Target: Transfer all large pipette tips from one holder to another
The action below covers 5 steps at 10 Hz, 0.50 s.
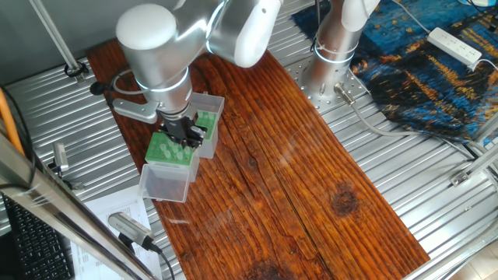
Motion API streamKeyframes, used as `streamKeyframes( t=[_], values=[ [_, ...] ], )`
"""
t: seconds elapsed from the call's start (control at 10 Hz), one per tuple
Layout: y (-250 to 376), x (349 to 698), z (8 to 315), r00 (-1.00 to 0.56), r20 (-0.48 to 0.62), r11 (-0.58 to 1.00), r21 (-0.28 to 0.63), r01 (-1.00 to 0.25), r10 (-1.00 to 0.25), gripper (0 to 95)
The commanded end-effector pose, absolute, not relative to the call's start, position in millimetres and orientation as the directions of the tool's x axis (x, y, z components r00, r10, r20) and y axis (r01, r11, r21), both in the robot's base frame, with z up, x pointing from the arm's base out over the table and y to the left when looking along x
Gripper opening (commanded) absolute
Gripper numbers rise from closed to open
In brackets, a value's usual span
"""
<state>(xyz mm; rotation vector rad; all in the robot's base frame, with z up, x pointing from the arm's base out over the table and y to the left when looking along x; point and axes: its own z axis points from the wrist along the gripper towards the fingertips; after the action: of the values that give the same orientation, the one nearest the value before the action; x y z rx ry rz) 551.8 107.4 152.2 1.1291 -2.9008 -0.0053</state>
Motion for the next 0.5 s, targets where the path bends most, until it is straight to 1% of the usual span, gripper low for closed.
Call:
streamKeyframes(
  t=[0.1, 0.5],
  values=[
    [108.2, 551.5, 152.6, -0.738, 0.025, 0.738, 0.012, -0.675, -0.675, 19.0],
    [110.7, 552.3, 150.7, -0.742, 0.023, 0.742, 0.008, -0.67, -0.67, 19.0]
  ],
)
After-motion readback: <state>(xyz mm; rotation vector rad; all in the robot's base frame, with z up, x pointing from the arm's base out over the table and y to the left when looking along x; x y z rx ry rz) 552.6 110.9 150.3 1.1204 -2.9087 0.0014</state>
